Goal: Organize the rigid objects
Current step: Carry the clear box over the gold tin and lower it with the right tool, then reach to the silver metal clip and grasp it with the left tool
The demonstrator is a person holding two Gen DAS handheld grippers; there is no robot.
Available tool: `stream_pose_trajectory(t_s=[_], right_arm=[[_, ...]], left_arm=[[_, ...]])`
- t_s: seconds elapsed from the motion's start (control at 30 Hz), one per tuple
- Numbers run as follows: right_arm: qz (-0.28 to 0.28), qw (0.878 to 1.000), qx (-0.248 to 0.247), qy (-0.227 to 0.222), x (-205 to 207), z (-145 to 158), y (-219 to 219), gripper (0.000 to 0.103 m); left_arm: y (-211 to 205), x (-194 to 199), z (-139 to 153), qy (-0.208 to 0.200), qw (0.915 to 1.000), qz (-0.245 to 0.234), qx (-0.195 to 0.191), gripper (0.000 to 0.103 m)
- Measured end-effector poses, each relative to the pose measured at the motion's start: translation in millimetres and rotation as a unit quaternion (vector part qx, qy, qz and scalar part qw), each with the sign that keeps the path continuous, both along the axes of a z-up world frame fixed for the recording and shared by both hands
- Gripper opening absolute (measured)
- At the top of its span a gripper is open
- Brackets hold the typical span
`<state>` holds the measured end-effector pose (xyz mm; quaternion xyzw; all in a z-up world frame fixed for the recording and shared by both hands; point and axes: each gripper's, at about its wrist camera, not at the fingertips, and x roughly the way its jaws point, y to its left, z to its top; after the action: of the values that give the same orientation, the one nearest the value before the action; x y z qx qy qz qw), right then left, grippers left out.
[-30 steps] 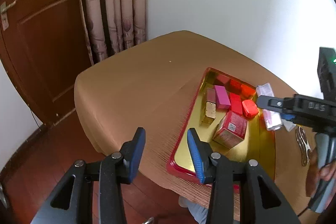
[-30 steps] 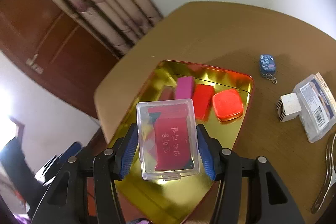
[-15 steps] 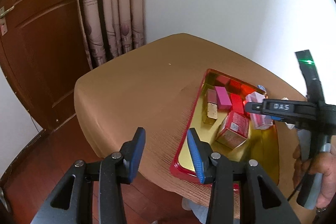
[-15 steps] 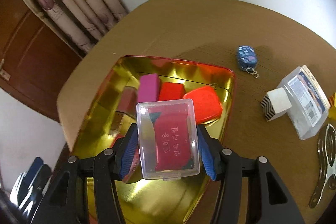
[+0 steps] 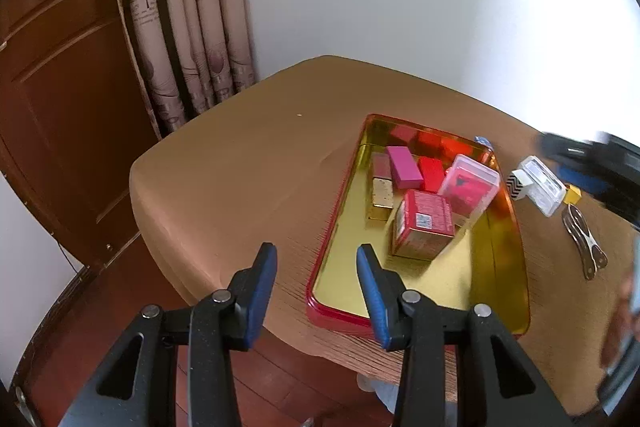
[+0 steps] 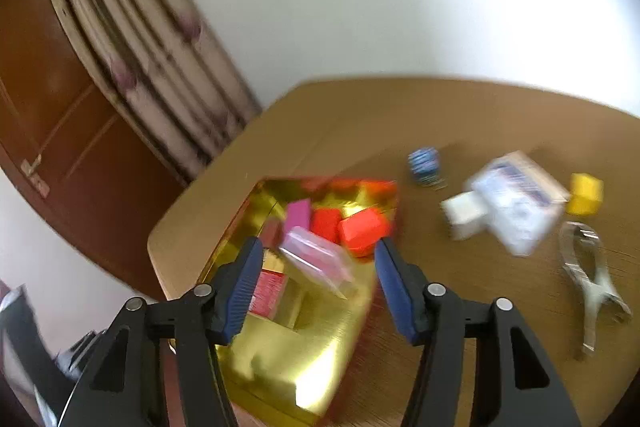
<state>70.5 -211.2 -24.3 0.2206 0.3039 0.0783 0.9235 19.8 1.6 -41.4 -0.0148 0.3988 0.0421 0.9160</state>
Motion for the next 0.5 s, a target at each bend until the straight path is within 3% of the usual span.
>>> stream_pose_trajectory(t_s=[0.2,0.37,0.5], right_arm=[[-0.112,0.993,-0.045,-0.015,-91,-16,-72,0.069],[-0.22,0.967,-0.122,0.029,-139,-56,-143,0.072],[-0.256,0.949,-0.167,0.077,-150,-91,-189,0.072]], left_arm=[[-6,-4,0,0.001,1.0,-0.003,0.008,0.042],[-23,-14,4,-0.013,0.9992,-0.016,0.033,0.042],[-38,-23,8,-0.029,0.9977,-0.034,0.052,0.042]])
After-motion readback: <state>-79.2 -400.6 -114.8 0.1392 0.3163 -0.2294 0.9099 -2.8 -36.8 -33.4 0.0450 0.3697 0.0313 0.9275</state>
